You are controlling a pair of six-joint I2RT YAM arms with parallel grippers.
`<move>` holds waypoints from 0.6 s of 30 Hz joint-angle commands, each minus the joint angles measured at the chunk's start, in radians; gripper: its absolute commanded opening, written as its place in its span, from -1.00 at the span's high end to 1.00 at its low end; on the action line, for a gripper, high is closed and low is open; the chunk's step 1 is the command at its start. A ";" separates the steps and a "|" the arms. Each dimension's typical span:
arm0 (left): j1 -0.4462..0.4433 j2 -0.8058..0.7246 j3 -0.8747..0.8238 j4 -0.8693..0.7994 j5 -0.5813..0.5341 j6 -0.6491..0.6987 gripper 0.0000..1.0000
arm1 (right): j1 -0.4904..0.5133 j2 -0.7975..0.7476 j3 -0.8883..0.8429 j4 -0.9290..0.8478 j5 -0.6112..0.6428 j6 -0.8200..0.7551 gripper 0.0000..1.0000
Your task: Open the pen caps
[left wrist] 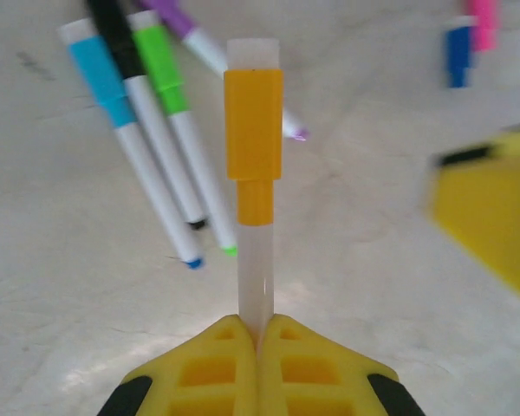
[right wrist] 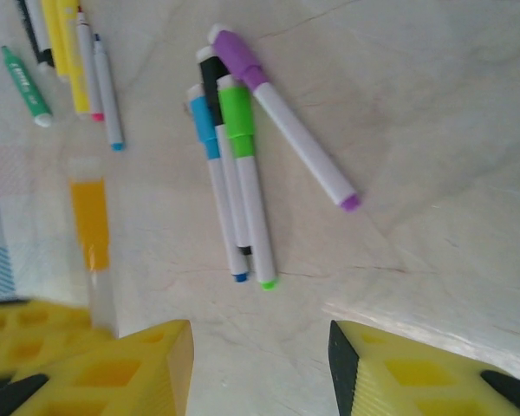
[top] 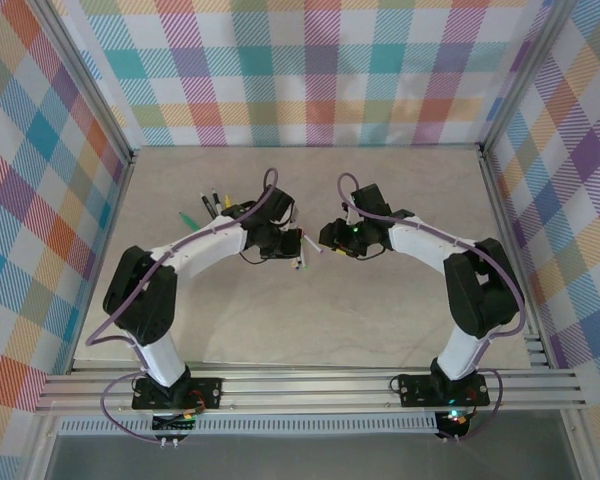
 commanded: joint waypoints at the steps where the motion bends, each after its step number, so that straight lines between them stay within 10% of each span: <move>1: -0.015 -0.033 -0.027 -0.007 0.094 0.024 1.00 | 0.012 0.007 -0.023 0.125 -0.089 0.068 0.04; 18: -0.029 -0.056 -0.036 -0.014 0.104 0.035 1.00 | 0.057 0.041 -0.023 0.280 -0.165 0.191 -0.01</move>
